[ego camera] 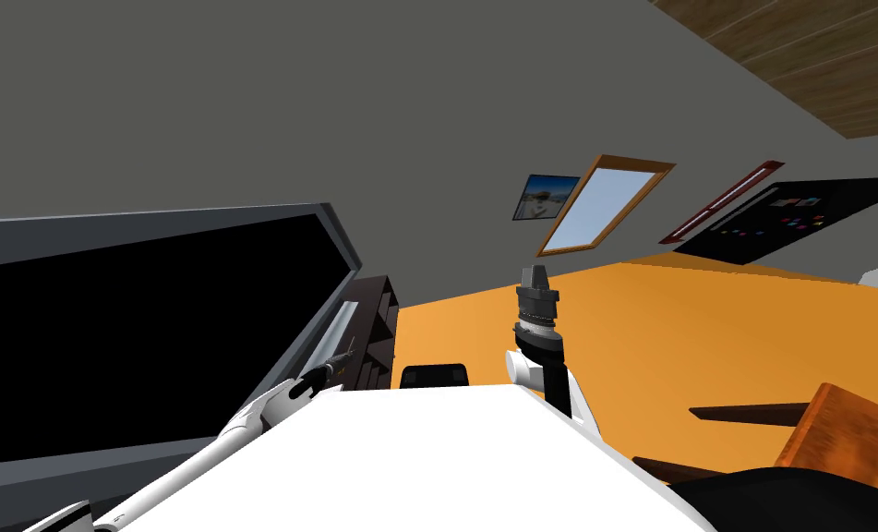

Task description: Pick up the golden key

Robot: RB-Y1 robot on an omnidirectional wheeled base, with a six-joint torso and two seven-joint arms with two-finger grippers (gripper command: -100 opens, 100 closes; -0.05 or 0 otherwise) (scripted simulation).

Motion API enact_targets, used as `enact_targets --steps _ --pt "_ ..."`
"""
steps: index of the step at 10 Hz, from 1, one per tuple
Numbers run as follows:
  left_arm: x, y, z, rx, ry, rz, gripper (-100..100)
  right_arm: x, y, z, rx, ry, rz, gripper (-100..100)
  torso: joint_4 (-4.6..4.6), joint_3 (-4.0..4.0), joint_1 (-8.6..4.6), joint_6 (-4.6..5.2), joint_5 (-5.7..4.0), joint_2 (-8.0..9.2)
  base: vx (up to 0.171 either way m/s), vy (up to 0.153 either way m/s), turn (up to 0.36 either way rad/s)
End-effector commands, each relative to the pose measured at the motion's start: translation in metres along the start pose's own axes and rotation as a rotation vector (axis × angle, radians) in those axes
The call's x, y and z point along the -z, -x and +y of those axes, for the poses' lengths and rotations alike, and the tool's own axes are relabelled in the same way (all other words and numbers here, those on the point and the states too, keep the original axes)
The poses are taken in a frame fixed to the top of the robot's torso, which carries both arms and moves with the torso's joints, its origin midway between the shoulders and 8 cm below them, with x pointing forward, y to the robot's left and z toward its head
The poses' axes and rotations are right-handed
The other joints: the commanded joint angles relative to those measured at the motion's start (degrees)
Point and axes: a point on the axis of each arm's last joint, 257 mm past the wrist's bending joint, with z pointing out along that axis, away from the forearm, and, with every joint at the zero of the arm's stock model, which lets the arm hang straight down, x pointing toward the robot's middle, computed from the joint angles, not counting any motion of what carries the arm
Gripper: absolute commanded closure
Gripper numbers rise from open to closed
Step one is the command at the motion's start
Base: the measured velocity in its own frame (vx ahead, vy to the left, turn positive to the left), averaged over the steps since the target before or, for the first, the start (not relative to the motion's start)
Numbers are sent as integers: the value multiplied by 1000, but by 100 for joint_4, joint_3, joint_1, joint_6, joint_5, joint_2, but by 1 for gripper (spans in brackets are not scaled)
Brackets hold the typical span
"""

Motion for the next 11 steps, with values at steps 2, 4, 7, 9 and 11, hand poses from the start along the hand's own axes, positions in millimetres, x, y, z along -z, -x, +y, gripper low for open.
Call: enact_targets --steps 2,4,7,9,11 --pt "0 0 0 0 0 1 100 0 0 0 0 0 0 0 0 0 3 -2 -1 1 1 -4 -8" --pt "-1 0 -2 0 -4 -1 100 0 0 0 0 0 0 0 -1 2 15 -10 -3 4 0 0 0" --pt "1 11 11 -5 1 -34 100 0 0 0 0 0 0 0 -2 -3 8 -15 -8 -5 29 -27 55" --pt "3 21 22 1 1 -63 100 0 0 0 0 0 0 0 -1 -8 4 -11 -19 -17 48 -60 56" --pt "5 28 34 13 3 -86 100 0 0 0 0 0 0 0 2 -3 16 -9 -18 -7 24 -32 28"
